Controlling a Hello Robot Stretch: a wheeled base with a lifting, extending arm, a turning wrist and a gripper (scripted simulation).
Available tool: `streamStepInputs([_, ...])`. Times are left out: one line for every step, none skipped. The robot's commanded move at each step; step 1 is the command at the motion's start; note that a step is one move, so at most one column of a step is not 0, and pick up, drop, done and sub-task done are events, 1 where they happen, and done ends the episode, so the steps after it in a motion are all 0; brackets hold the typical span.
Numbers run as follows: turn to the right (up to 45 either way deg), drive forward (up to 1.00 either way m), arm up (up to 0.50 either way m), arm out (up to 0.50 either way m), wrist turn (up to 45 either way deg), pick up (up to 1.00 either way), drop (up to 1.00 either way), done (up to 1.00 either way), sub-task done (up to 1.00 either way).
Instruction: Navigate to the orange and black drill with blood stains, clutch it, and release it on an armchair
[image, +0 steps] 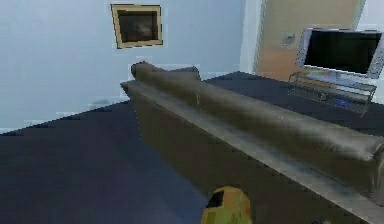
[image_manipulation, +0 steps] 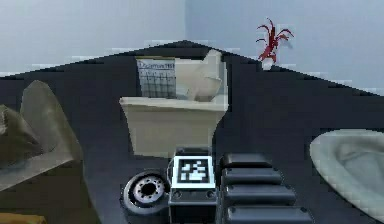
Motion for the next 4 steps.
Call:
streamStepInputs([0.0, 0.1, 0.0, 0.0, 0.0, 0.0, 0.0, 0.0, 0.0])
streamStepInputs([-30.0, 0.0, 0.0, 0.0, 0.0, 0.0, 0.0, 0.0, 0.0])
streamStepInputs([0.0, 1.0, 0.0, 0.0, 0.0, 0.0, 0.0, 0.0, 0.0])
streamStepInputs([0.0, 1.0, 0.0, 0.0, 0.0, 0.0, 0.0, 0.0, 0.0])
